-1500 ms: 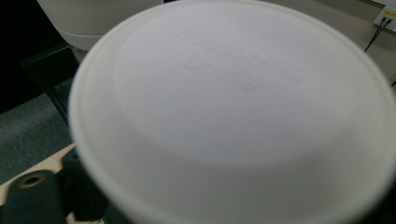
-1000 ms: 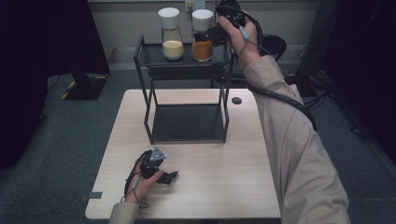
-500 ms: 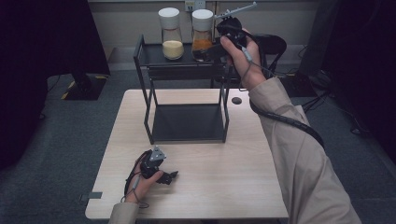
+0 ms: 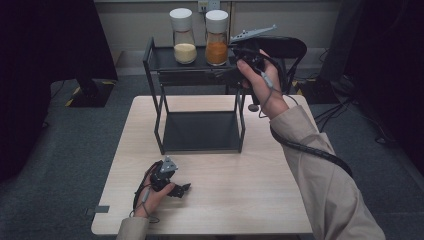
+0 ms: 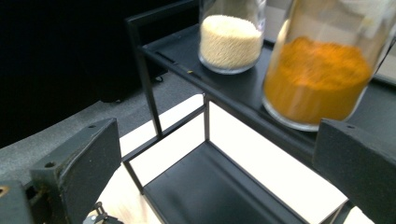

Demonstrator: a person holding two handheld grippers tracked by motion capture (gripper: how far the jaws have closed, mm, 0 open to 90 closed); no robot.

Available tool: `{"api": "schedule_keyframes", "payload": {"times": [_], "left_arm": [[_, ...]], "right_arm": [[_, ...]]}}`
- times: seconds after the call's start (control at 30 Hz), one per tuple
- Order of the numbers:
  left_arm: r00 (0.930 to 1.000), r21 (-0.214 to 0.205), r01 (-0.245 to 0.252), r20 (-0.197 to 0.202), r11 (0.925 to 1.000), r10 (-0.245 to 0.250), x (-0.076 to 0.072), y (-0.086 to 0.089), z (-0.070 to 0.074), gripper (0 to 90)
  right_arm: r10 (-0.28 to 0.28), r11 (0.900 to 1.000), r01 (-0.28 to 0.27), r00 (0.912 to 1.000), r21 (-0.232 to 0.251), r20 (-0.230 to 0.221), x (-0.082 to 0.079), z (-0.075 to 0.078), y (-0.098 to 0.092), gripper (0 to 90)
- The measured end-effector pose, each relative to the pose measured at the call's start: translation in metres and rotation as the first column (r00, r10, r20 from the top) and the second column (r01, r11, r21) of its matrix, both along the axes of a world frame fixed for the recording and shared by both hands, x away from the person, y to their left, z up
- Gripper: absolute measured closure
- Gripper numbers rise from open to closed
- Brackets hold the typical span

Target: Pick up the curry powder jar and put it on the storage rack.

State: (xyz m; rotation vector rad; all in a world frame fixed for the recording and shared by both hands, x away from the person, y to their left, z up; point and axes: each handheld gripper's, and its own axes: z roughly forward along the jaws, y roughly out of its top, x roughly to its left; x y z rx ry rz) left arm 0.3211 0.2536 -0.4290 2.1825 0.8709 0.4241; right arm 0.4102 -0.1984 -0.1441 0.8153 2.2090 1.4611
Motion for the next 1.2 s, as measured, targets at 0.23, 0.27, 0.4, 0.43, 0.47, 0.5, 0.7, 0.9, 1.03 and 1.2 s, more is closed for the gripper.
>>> {"api": "schedule_keyframes", "payload": {"times": [0.23,0.27,0.4,0.43,0.47,0.5,0.7,0.9,1.03,1.2], "left_arm": [[1.0000,-0.001,0.000,0.000,1.0000,0.000,0.000,0.000,0.000,0.2],[1.0000,-0.001,0.000,0.000,1.0000,0.000,0.000,0.000,0.000,0.2],[1.0000,-0.002,0.000,0.000,1.0000,0.000,0.000,0.000,0.000,0.2],[1.0000,-0.002,0.000,0.000,1.0000,0.000,0.000,0.000,0.000,0.2],[1.0000,-0.002,0.000,0.000,1.0000,0.000,0.000,0.000,0.000,0.2],[1.0000,-0.001,0.000,0.000,1.0000,0.000,0.000,0.000,0.000,0.2],[1.0000,-0.001,0.000,0.000,1.0000,0.000,0.000,0.000,0.000,0.2],[1.0000,0.000,0.000,-0.001,1.0000,0.000,0.000,0.000,0.000,0.2],[1.0000,-0.001,0.000,-0.001,1.0000,0.000,0.000,0.000,0.000,0.2],[1.0000,-0.001,0.000,-0.001,1.0000,0.000,0.000,0.000,0.000,0.2]], "right_arm": [[0.020,0.9998,-0.020,0.9997,0.004,-0.010,-0.004,-0.018,-0.002,0.3],[0.024,0.9997,-0.024,0.9997,0.002,-0.012,-0.005,-0.020,-0.002,0.3],[0.036,0.9993,-0.036,0.9992,-0.005,-0.016,-0.007,-0.028,-0.003,0.3],[0.040,0.9992,-0.040,0.9990,-0.001,-0.018,-0.008,-0.031,-0.003,0.3],[0.043,0.9991,-0.043,0.9988,0.003,-0.021,-0.009,-0.034,-0.004,0.3],[0.045,0.9990,-0.045,0.9987,0.003,-0.023,-0.009,-0.036,-0.004,0.3],[0.063,0.9980,-0.063,0.9973,0.003,-0.036,-0.012,-0.050,-0.004,0.4],[0.073,0.9971,-0.074,0.9961,-0.016,-0.049,-0.014,-0.062,-0.002,0.4],[0.079,0.9966,-0.081,0.9951,-0.019,-0.060,-0.015,-0.070,-0.001,0.5],[0.093,0.9955,-0.094,0.9933,-0.014,-0.069,-0.016,-0.079,-0.001,0.4]]}}
